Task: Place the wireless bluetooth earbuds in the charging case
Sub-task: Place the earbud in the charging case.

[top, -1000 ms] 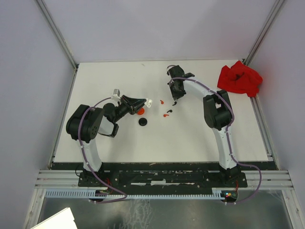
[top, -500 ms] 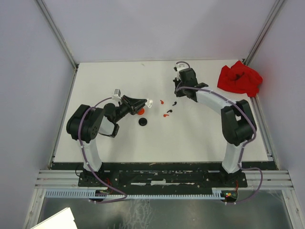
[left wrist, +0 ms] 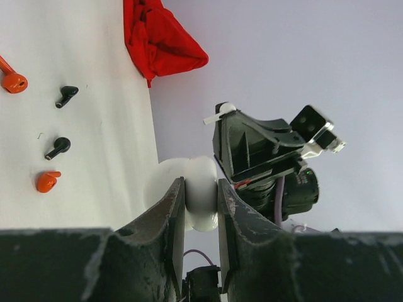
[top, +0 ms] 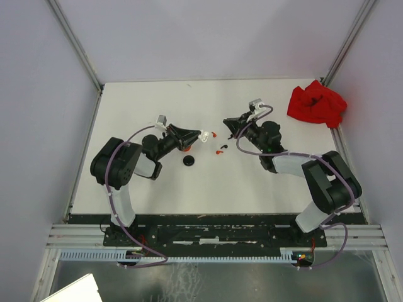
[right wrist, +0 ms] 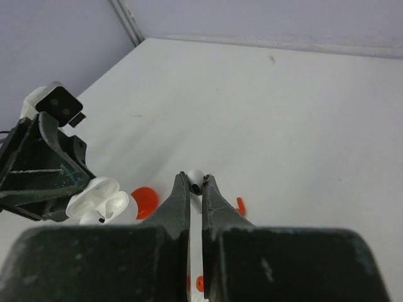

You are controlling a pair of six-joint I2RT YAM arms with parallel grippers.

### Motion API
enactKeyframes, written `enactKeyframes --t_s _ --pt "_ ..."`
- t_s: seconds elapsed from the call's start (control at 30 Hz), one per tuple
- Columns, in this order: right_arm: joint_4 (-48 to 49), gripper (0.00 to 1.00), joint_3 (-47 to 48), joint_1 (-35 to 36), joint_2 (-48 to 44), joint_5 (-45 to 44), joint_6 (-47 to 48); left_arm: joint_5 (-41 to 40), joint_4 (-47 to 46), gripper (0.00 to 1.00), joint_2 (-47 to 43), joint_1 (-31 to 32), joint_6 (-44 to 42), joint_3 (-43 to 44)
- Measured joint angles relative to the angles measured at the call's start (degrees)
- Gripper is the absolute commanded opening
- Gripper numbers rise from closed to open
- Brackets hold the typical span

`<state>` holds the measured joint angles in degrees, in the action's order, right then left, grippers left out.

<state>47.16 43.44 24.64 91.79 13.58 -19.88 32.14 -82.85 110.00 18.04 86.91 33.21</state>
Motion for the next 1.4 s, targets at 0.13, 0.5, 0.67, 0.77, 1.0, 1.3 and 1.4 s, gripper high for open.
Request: enactKeyframes --t_s 0.13,0.5,0.67,0.77,1.0,1.3,1.4 --pt "17.9 0.02 -5.9 0.0 3.6 2.8 -2.7 0.0 0.0 0.03 0.0 0.3 0.5 0.4" --pt "30.5 0.02 -6.0 1.3 3.9 7.6 -3.0 1.1 -0.1 0.03 2.5 2.0 2.1 3.6" --pt "31.5 0.02 -6.4 3.0 4.2 8.9 -2.1 1.5 -1.2 0.03 3.9 2.6 4.3 4.1" --pt "31.7 0.02 -6.8 4.0 4.9 9.4 -1.3 1.6 -1.7 0.03 4.0 2.7 5.5 4.2" --pt "31.8 0.02 -8.8 5.4 6.2 10.0 0.7 2.5 -3.0 0.03 4.0 2.7 7.0 4.4" --pt "31.7 0.02 -9.2 5.6 7.7 10.2 1.8 3.0 -3.7 0.03 4.0 2.7 7.1 4.4" --pt "31.8 0.02 -9.2 5.6 7.9 10.2 2.1 3.1 -4.3 0.03 4.0 2.7 7.1 4.4"
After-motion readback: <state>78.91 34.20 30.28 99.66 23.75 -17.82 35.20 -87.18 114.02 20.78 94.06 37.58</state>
